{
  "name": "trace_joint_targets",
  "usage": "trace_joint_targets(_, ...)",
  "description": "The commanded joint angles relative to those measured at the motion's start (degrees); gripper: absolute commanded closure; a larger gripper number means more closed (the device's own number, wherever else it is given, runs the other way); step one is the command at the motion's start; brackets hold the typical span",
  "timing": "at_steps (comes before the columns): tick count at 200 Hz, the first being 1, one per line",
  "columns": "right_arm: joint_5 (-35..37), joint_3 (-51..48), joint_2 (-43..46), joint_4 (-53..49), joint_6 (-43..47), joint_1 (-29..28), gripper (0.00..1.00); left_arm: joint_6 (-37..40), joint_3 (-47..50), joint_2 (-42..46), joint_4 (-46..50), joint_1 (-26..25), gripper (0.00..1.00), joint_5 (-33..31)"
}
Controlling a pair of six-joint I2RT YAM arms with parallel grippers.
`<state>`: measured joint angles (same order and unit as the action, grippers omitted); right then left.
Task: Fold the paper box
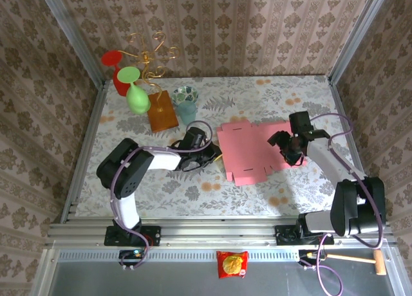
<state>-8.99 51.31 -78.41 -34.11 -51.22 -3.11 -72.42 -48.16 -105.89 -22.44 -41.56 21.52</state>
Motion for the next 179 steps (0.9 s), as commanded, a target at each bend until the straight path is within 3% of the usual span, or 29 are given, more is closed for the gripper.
trace_joint_targets(1,1.6,3.0,-2.6,-3.0,4.4,0.6,0.22,0.3,0.0,-0.6,-2.1,1.3,0.72,1.7)
trace_joint_targets(22,2.1,4.7,-4.5,-3.8,6.5,1.4,0.22,1.2,0.0,-0.2,-1.0,2.3,0.59,1.7)
trace_joint_targets(44,1.2,5.5,-5.9,-3.9,7.2,2.0,0.22,1.7,-0.4,-0.8,-0.6,2.9,0.52,2.4)
trace_joint_targets(105,-1.3,4.9,-5.6,-2.6,6.8,2.0,0.22,0.7,-4.5,-6.2,-5.8,3.1,0.52,4.9)
trace_joint_targets(150,-2.8,4.3,-3.3,-2.6,5.8,2.0,0.22,-0.2,-7.3,-10.1,-8.2,2.5,0.59,5.4)
trace_joint_targets(166,-3.3,4.2,-2.3,-2.5,5.3,2.0,0.22,-0.9,-7.1,-10.6,-10.0,2.3,0.67,4.9)
trace_joint_targets(179,-3.6,4.3,-1.7,-2.6,4.9,1.9,0.22,-2.1,-6.7,-10.3,-11.7,2.3,0.83,4.3)
